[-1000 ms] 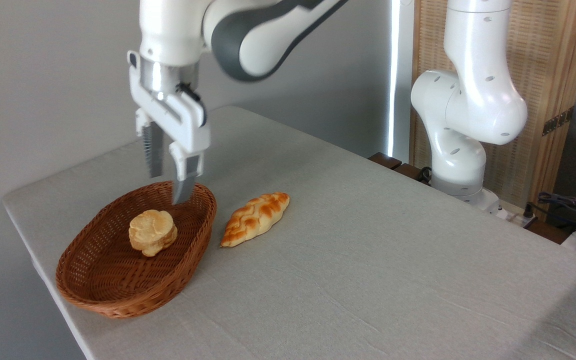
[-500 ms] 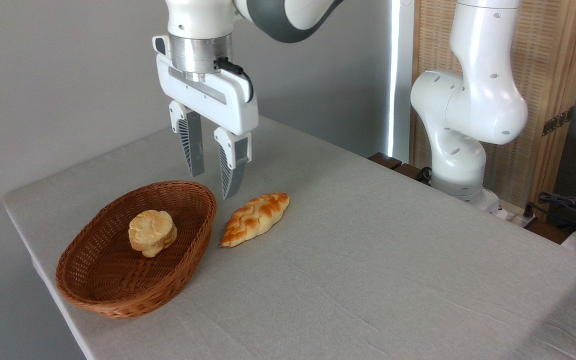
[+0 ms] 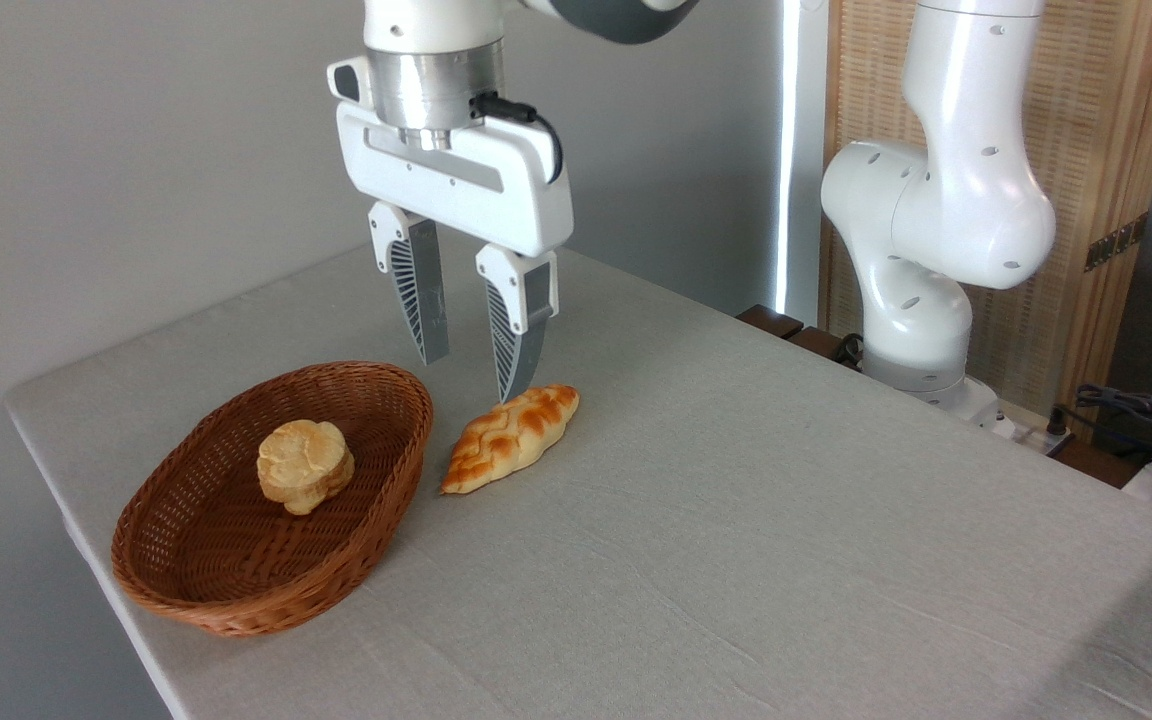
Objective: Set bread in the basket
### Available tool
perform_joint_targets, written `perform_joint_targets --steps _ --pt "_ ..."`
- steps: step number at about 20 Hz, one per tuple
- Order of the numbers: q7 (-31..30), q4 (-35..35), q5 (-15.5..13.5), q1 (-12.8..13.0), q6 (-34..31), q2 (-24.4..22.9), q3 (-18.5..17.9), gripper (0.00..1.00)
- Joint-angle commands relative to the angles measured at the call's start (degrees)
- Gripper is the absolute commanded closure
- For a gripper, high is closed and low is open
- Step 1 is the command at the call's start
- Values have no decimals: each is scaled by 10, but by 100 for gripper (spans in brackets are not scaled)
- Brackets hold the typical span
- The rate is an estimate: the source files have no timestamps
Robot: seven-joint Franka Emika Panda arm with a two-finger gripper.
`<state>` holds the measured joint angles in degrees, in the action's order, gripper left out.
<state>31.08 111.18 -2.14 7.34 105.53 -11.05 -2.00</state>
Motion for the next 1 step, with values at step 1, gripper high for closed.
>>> perform_joint_targets --steps 1 --pt "-5 -11 3 5 -15 0 -7 0"
